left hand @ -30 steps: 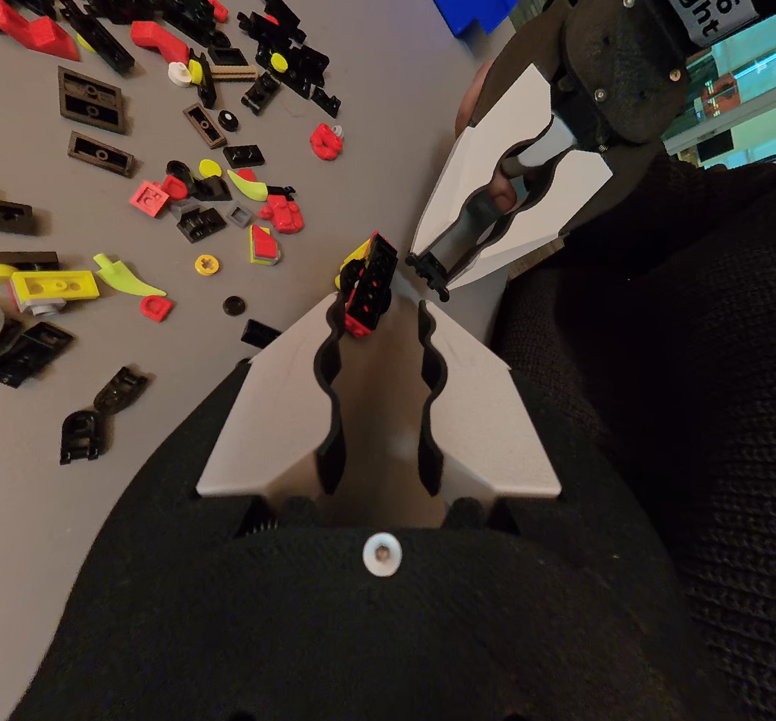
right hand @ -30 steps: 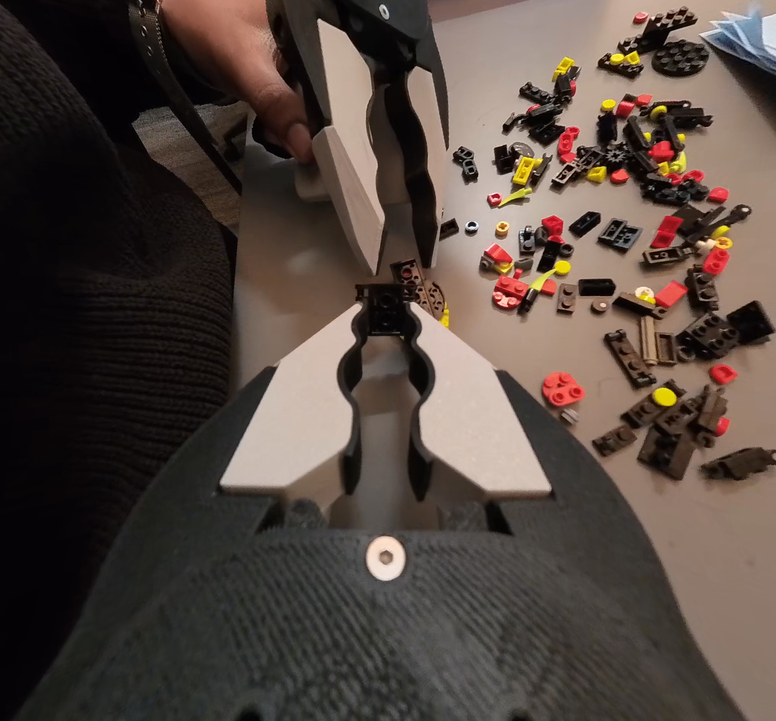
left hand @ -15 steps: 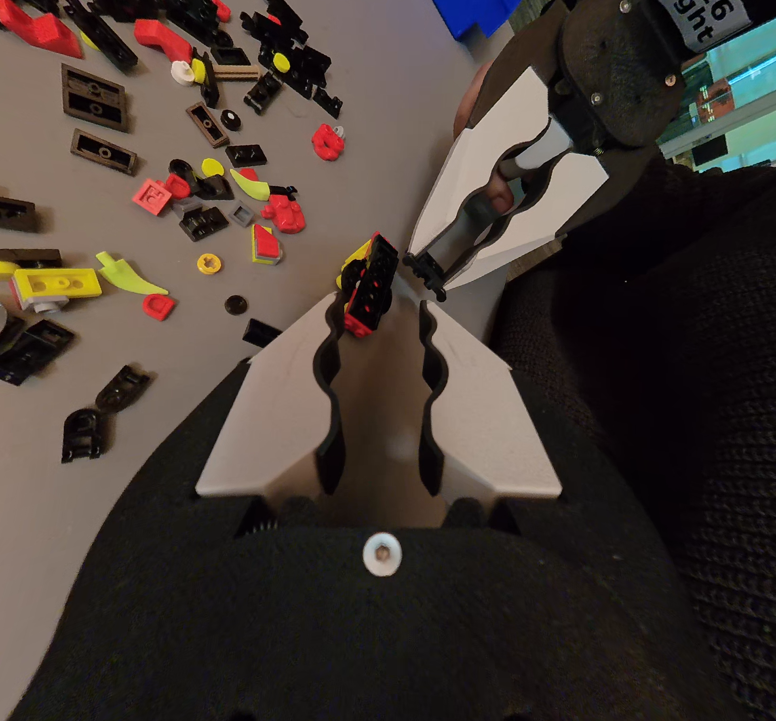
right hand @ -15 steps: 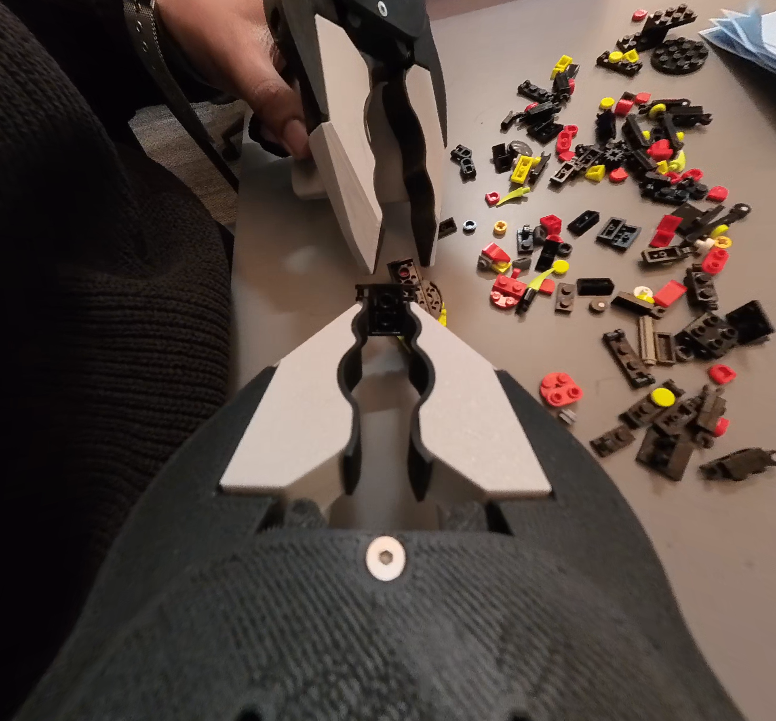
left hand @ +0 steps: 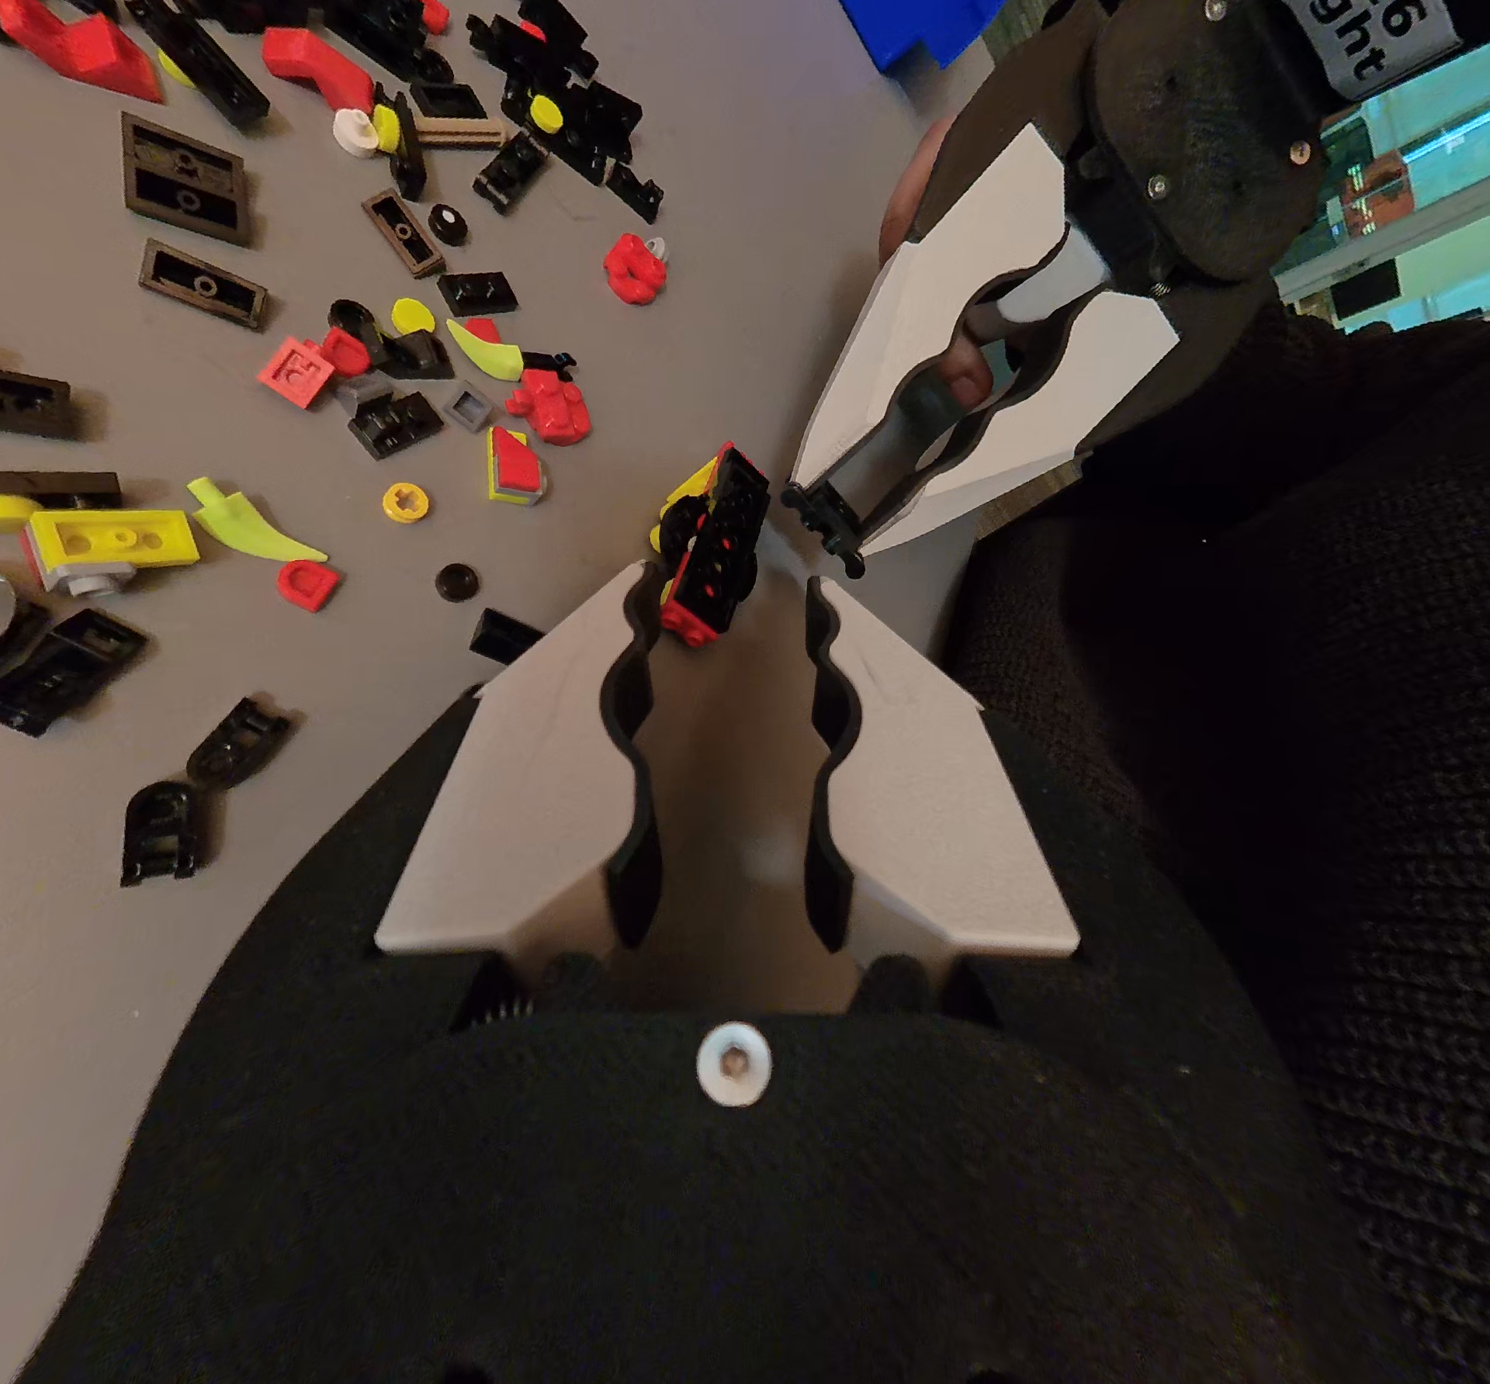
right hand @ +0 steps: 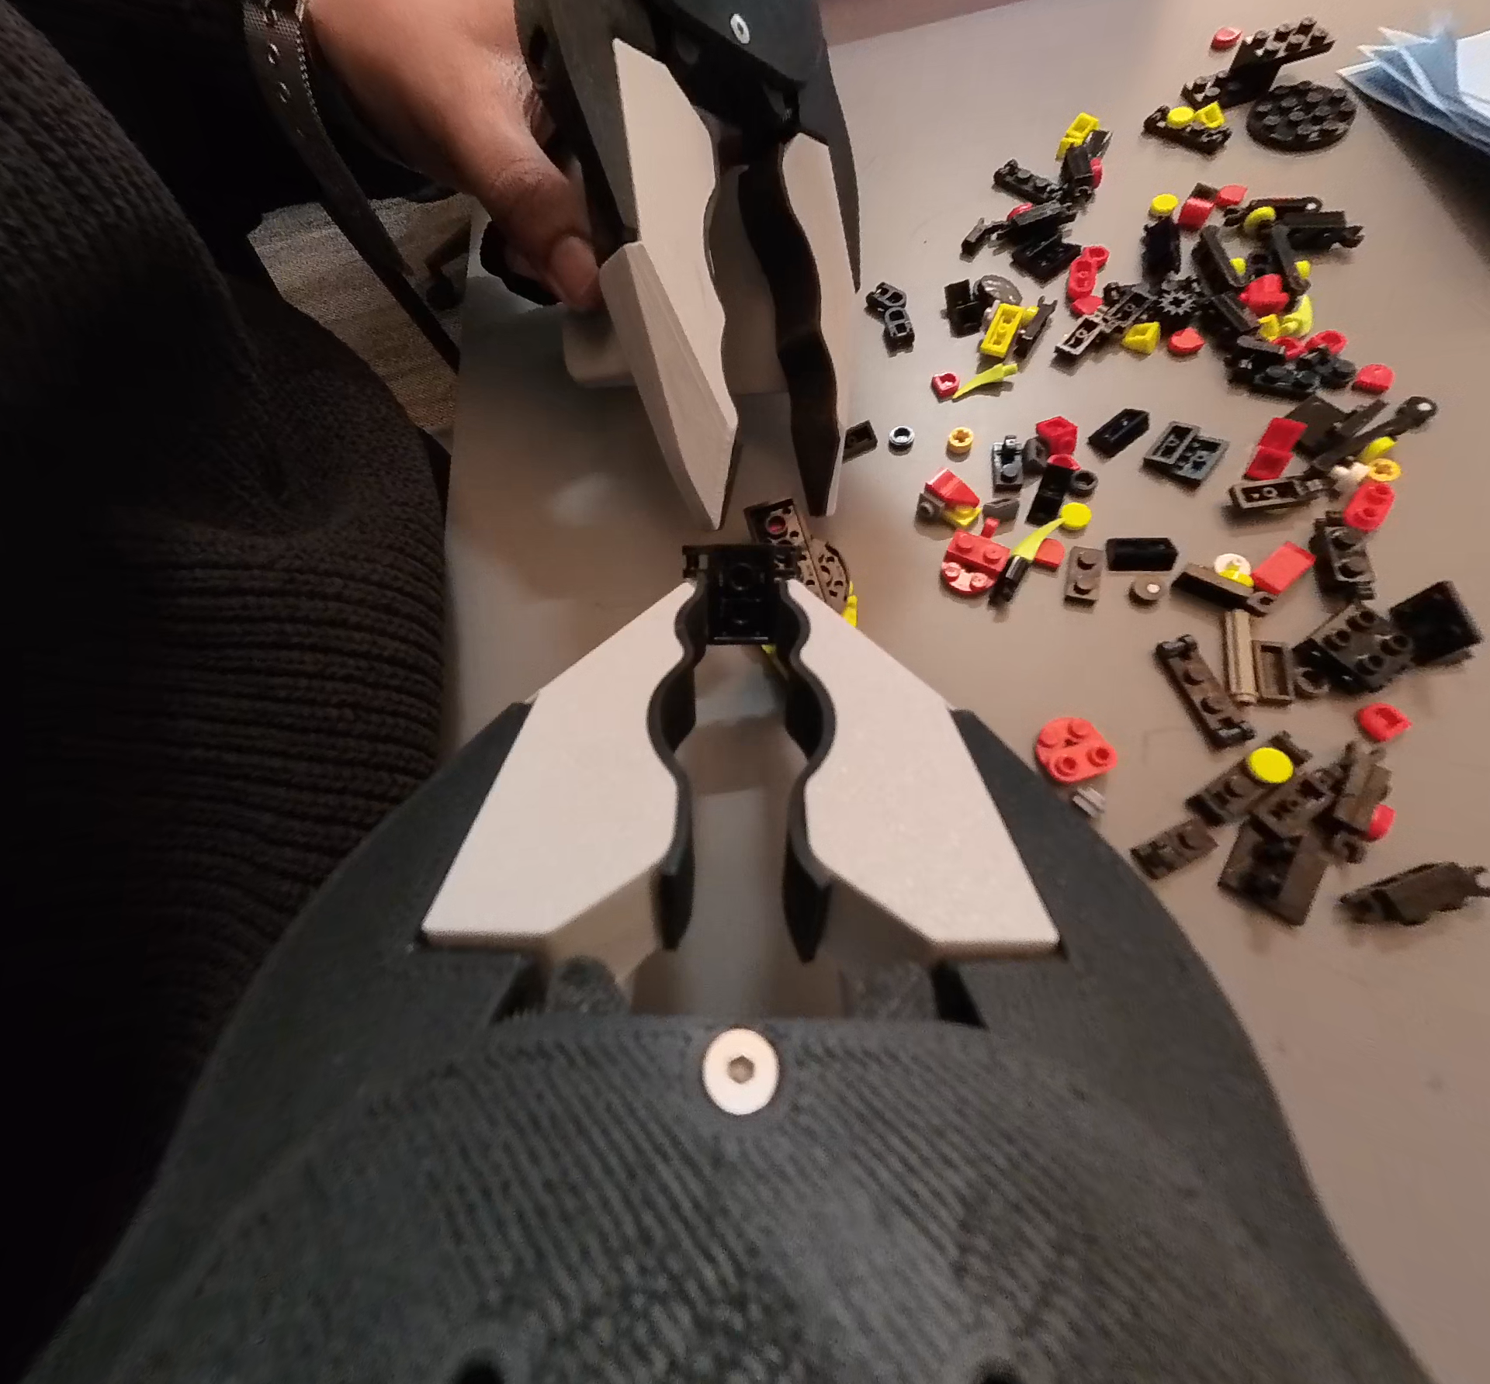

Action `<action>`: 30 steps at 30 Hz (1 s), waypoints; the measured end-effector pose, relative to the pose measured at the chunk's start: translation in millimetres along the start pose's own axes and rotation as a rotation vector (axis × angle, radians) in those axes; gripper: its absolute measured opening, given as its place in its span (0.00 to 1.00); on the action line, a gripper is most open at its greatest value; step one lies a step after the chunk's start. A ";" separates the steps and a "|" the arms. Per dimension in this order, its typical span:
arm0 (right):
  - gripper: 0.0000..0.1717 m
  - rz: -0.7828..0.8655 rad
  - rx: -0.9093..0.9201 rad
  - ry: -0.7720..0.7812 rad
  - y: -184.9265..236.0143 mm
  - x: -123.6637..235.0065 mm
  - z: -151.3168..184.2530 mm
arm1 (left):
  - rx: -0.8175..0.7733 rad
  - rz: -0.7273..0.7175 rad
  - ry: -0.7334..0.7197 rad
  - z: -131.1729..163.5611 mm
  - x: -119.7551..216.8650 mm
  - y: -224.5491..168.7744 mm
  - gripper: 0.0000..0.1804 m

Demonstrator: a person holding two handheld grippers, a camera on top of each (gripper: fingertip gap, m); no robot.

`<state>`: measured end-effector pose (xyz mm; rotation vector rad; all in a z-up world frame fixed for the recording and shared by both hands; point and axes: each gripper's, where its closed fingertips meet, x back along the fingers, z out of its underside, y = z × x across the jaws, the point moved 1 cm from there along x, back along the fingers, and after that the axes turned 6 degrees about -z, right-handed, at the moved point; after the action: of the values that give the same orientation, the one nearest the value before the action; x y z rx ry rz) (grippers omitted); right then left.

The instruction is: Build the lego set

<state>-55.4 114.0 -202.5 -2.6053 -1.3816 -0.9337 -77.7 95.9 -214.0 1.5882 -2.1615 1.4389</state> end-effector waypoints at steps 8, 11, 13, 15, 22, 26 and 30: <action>0.08 0.000 0.001 -0.001 -0.3 -0.1 -0.1 | 0.008 -0.001 0.003 0.3 -0.5 1.2 0.19; 0.08 0.000 0.000 0.000 -0.5 -0.1 0.1 | 0.009 -0.002 0.003 0.4 -0.5 1.5 0.19; 0.08 0.000 0.001 -0.001 -0.5 -0.2 0.1 | 0.010 -0.002 0.004 0.5 -0.6 1.7 0.19; 0.08 0.000 0.001 -0.001 -0.7 -0.2 0.1 | 0.011 -0.003 0.006 0.8 -0.7 2.1 0.19; 0.08 0.000 0.002 -0.006 -0.5 0.9 -0.9 | -0.007 -0.006 0.020 3.0 -2.0 1.0 0.19; 0.08 0.013 0.013 -0.013 -0.4 4.9 -2.3 | -0.030 -0.044 0.007 0.7 -1.0 4.4 0.19; 0.08 0.027 0.032 -0.014 1.0 8.8 -3.1 | -0.045 -0.055 0.003 0.0 -0.9 4.0 0.19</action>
<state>-52.4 118.9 -195.1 -2.6054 -1.3495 -0.8843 -80.4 96.6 -216.9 1.6165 -2.1157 1.3655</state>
